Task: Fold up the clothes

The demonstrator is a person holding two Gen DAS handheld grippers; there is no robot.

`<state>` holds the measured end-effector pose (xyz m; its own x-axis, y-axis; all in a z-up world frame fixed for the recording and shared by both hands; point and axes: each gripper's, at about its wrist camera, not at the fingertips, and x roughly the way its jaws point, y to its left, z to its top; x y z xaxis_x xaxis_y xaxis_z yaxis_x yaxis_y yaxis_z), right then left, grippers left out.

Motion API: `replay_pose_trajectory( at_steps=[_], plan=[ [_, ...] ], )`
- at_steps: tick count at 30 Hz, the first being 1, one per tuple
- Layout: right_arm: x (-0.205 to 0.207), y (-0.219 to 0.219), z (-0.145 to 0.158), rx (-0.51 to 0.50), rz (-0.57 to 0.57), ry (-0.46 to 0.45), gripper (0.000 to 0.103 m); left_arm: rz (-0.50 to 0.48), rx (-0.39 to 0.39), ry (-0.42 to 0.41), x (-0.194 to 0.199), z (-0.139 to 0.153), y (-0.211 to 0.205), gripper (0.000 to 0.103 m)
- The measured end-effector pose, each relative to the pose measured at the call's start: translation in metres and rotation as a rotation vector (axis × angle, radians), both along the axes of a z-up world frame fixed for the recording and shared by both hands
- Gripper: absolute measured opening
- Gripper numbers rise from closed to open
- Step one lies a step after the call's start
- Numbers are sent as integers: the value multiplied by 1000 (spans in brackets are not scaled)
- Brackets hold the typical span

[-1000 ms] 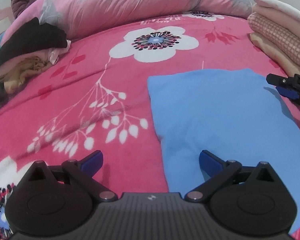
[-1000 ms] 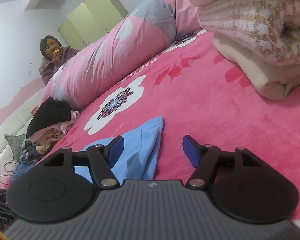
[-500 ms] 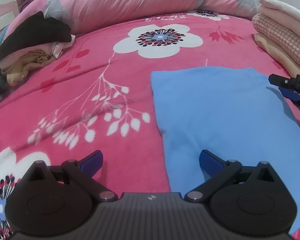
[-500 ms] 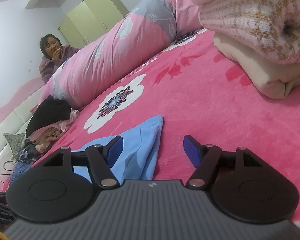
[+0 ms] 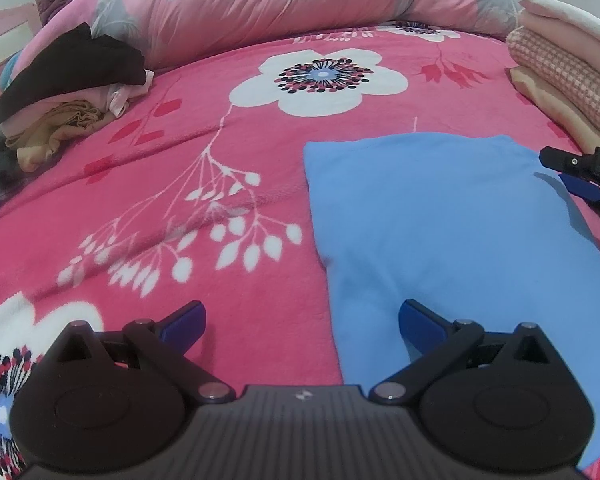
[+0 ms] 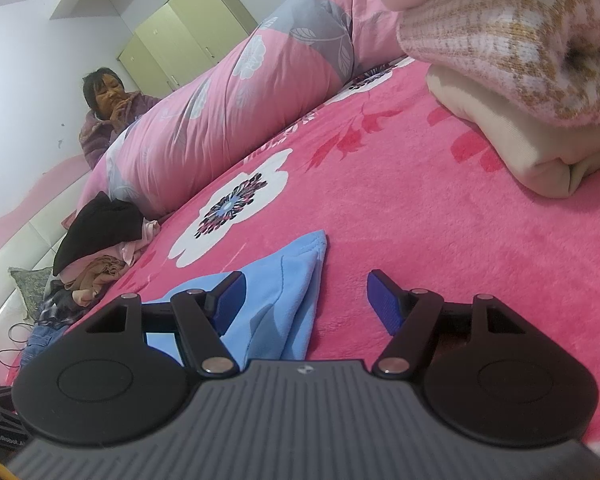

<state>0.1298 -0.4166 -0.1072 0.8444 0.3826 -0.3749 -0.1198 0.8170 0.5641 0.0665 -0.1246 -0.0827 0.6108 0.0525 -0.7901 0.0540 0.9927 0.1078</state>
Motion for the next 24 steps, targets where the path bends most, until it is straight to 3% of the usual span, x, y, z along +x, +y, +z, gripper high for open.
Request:
replay_pose_trajectory(
  at_steps=[12,18,24],
  plan=[
    [-2,3,0,0,-4,-1,68,-12,-9,-28,-4,-2,1,103],
    [-2,2,0,-1,-2,0,67,-79,-118,-89,-8,-15,20,103],
    [-2,0,0,12,1,-2,68,-147,-284,-114,9,-16,41,103]
  ],
)
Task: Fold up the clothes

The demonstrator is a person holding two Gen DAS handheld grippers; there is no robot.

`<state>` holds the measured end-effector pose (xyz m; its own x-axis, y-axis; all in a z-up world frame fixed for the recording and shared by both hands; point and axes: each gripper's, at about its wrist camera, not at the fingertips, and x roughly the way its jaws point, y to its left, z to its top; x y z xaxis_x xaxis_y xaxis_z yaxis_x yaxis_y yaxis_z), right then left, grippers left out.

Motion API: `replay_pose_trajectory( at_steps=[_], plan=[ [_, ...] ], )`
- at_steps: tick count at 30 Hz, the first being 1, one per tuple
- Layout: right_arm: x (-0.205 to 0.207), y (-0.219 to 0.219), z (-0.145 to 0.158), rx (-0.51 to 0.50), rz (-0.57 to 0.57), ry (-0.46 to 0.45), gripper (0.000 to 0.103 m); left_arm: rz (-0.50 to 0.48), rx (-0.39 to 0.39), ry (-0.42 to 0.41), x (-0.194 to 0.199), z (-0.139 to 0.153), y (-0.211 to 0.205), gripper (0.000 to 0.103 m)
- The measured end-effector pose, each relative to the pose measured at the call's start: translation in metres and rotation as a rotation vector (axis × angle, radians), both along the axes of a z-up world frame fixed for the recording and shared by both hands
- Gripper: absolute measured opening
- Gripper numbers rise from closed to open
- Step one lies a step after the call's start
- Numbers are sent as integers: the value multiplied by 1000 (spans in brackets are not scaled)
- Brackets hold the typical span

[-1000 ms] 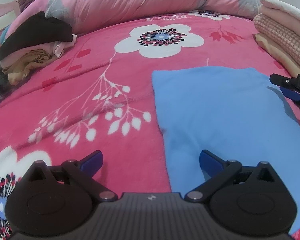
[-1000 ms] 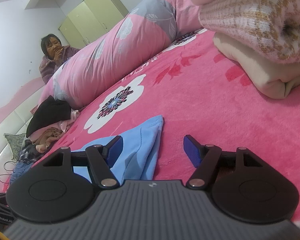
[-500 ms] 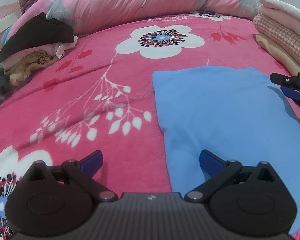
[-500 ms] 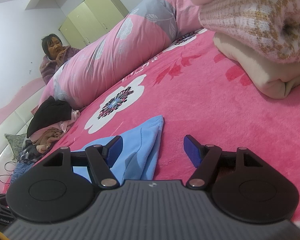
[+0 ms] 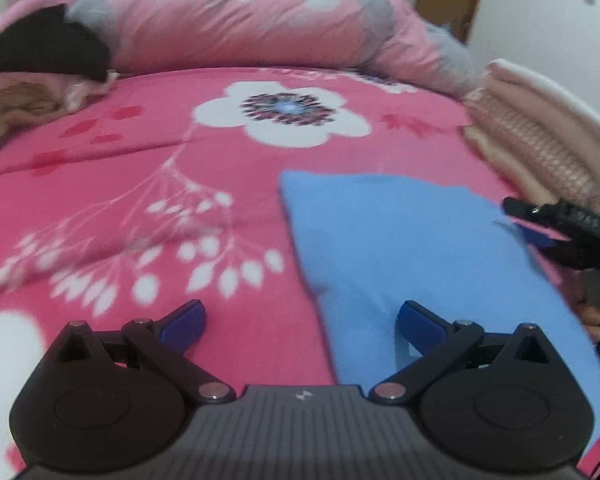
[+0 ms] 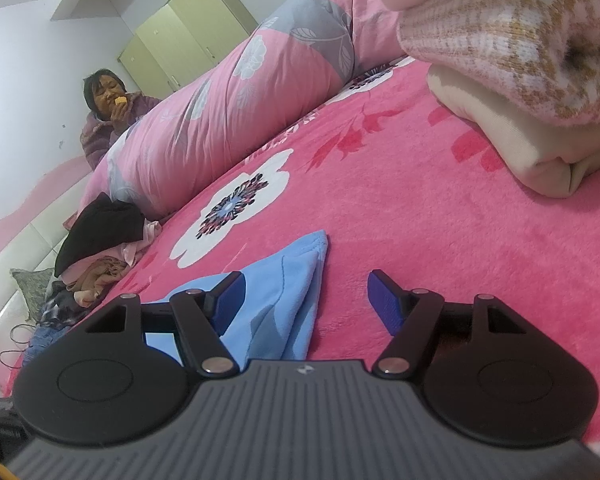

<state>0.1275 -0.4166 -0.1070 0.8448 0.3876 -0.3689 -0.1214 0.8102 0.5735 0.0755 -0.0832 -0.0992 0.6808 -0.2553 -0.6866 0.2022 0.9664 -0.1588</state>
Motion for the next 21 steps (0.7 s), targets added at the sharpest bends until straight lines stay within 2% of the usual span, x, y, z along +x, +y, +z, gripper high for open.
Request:
replay_pose_trajectory(
  at_steps=[2,5,7,12,16,18,21],
  plan=[
    [0,-1,0,10,3,0,69,-61,-5,-5,10,-2,-1,103],
    [0,-2,-1,20,7,-2,70,-86,-16,-20,25,-5,-1,102],
    [0,-3,-1,30,10,-4,71,-103,-36,-26,37,-5,-2,98],
    [0,-5,-1,59,31,-7,71,-189,-59,-33,61,-4,-9,74],
    [-2,-1,1,75,101,22,71,-208,-89,-28,57,-5,-3,64],
    [-5,2,3,65,146,42,71,-207,-142,-5,55,-5,6,55],
    [-11,7,7,42,218,70,71,-214,-210,27,62,-8,16,51]
  ],
)
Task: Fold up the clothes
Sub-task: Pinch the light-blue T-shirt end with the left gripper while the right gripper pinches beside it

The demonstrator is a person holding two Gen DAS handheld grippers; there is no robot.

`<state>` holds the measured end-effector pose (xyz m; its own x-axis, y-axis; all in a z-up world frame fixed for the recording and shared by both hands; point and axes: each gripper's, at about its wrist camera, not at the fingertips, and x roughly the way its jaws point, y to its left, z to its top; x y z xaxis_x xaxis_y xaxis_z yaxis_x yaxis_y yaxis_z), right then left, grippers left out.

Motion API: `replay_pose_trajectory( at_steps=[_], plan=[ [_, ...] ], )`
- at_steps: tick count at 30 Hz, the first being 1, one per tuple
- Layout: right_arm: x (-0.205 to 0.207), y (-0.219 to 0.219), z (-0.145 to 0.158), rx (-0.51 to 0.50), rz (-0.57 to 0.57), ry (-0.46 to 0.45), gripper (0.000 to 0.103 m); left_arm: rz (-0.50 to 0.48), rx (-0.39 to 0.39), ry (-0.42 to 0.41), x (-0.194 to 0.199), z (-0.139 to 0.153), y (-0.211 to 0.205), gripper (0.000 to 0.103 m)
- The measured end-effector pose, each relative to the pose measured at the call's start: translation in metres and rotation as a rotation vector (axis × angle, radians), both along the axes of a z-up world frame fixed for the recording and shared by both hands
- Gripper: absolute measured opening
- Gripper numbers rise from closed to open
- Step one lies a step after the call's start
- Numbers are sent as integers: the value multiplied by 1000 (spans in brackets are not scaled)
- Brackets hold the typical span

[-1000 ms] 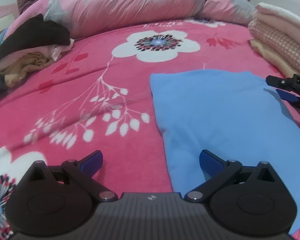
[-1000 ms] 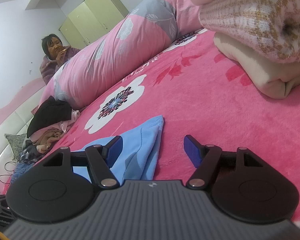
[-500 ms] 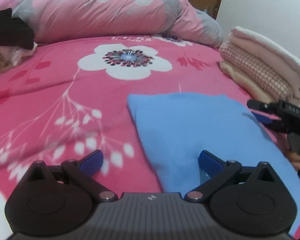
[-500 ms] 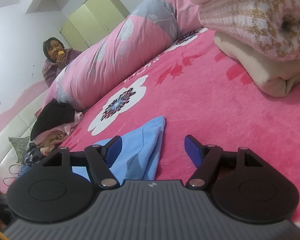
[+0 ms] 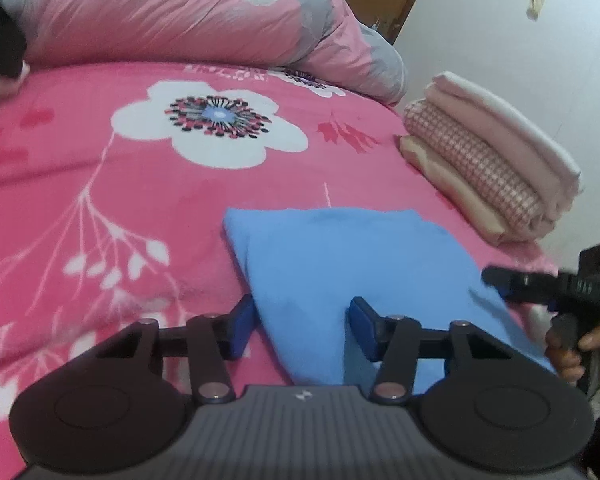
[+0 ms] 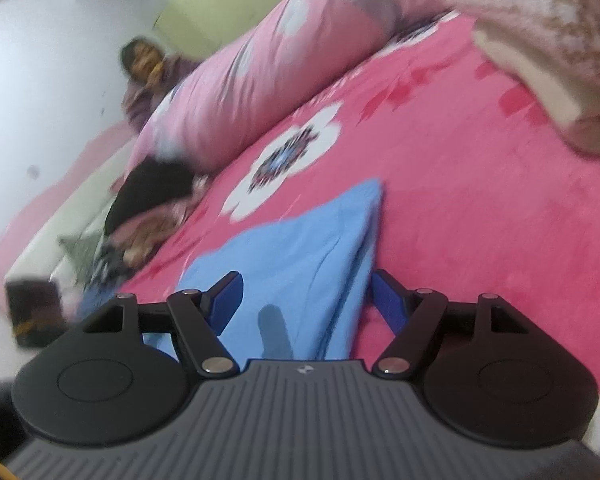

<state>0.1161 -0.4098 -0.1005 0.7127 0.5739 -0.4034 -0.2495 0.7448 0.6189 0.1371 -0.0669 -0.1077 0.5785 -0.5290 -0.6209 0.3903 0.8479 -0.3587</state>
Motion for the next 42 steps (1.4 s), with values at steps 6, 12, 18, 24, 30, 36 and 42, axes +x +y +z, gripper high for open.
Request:
replay_pose_trajectory(
  at_steps=[6,12,18,24,30,36,42],
  plan=[
    [29,0,1,-7,70,55,64,-24,-49,-11,27,-10,-10,39],
    [61,0,0,0,146,83,52,-56,-123,22,43,-16,-8,32],
    [56,-15,2,39,240,154,44,-135,-175,92,41,-18,12,34],
    [83,-1,-8,93,331,163,32,-189,-322,125,66,-35,-1,33],
    [101,13,-5,88,340,148,11,-183,-324,124,71,-36,-4,19],
    [66,35,36,-148,236,-2,7,-188,-118,-100,41,2,-29,11],
    [16,65,94,-429,154,-204,7,-187,-61,-338,-12,63,-37,11]
  ],
)
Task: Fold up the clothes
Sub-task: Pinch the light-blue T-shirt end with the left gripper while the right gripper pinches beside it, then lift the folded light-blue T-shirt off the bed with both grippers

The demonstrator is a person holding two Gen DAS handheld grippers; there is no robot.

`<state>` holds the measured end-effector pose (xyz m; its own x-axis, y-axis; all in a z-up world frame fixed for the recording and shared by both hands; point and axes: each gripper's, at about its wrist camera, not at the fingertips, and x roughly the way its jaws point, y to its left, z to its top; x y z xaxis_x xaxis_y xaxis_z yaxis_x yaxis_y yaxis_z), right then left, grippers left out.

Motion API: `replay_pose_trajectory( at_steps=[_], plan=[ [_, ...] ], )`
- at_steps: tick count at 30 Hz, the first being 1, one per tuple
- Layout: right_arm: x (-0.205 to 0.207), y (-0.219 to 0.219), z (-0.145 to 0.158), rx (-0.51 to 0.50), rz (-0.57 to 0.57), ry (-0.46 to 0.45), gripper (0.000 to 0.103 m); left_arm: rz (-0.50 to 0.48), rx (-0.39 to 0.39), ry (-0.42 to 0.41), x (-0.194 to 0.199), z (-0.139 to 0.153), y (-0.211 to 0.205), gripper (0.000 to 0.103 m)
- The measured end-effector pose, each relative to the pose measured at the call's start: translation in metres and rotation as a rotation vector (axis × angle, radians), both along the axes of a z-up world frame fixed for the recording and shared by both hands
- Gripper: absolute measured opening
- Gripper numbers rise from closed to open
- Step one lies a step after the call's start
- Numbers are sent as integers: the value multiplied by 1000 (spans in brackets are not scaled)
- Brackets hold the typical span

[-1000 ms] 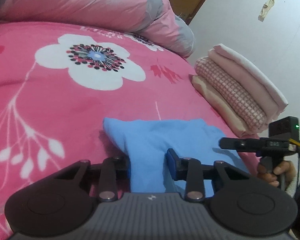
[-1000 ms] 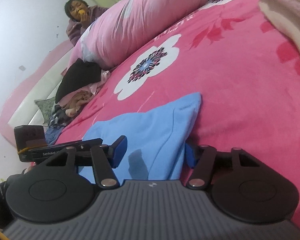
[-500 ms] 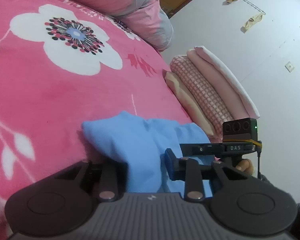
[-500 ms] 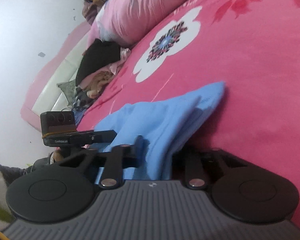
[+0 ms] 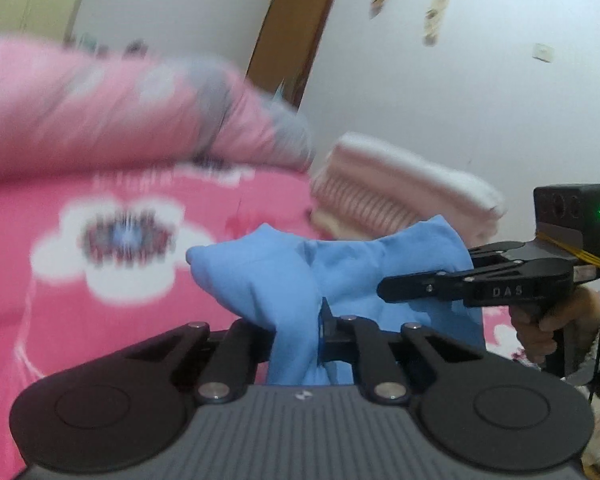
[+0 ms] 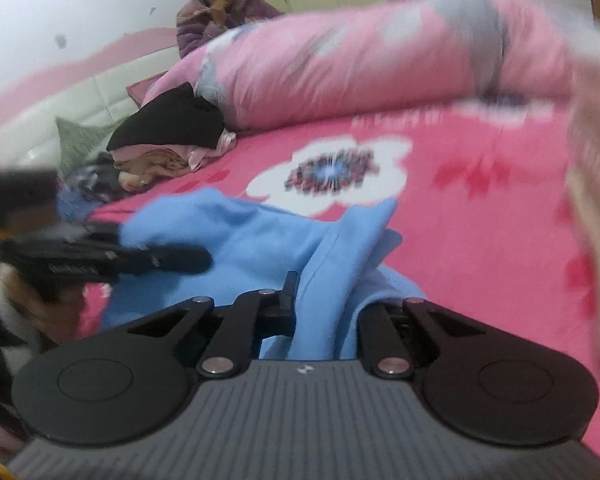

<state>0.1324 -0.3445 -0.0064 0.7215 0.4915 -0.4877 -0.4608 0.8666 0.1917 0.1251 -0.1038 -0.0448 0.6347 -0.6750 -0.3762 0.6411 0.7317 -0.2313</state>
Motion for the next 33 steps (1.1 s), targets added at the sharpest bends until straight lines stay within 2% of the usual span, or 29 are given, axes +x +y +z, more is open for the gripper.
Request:
replay_pose_trajectory(
  at_steps=[4,9,16,20,24,28,33],
  plan=[
    [-46,11,39,-86,-33,-160,7,-9,-8,-137,-41,38,-9,10],
    [-105,8,79,-115,-99,-331,6,-31,-70,-229,-83,79,-23,10],
    [-154,-28,146,-165,-208,-541,6,-151,-87,-393,-99,153,-83,10],
    [-161,-67,196,-208,-284,-615,6,-214,-107,-467,-85,198,-131,9],
    [-160,-107,242,-250,-359,-667,6,-250,-146,-505,-71,228,-183,9],
    [-146,-145,265,-306,-421,-701,6,-297,-173,-551,-58,242,-235,9],
    [-119,-192,270,-281,-479,-706,6,-328,-186,-560,-27,240,-289,9]
  ],
)
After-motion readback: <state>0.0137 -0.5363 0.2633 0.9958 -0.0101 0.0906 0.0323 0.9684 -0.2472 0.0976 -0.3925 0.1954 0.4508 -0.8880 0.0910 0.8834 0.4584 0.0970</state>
